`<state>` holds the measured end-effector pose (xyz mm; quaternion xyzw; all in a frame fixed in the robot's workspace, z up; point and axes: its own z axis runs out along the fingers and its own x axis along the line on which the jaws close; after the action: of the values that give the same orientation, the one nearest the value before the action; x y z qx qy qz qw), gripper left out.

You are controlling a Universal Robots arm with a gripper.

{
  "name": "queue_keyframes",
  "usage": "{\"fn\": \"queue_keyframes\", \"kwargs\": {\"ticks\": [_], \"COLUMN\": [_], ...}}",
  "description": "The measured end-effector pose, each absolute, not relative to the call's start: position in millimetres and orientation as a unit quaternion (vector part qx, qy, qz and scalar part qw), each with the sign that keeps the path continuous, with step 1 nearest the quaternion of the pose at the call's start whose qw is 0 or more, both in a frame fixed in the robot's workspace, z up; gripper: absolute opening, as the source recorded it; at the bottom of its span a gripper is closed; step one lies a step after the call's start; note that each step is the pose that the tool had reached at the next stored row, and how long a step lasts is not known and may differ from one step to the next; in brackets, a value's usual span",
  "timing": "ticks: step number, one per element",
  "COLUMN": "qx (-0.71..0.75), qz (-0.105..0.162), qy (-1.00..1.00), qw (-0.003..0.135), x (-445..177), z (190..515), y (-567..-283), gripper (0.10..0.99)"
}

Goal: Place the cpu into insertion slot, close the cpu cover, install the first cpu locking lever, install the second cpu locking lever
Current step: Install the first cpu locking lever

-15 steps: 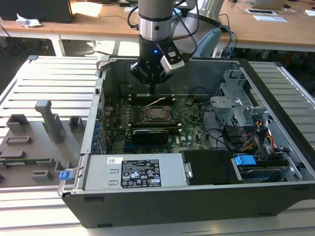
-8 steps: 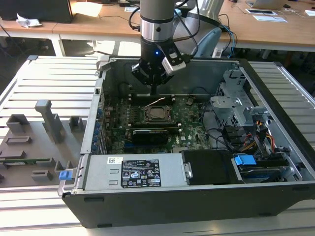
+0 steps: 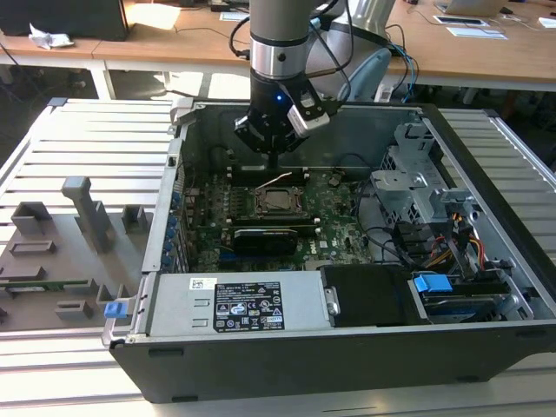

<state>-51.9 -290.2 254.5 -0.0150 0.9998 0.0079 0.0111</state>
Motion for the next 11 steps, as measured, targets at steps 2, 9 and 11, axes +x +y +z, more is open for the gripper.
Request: {"fn": "queue_keyframes", "kwargs": {"ticks": [2,9,11], "qx": [-0.015,-0.015,-0.015], "qz": [0.008,0.007,0.006], "qy": [1.000,1.000,1.000], "qw": [0.011,0.011,0.011], "x": [-51.6,-51.5,-51.5], "z": [250.8,241.3,237.7], "y": [-290.1,-289.0,-287.2], "gripper": [0.106,0.106,0.106]}}
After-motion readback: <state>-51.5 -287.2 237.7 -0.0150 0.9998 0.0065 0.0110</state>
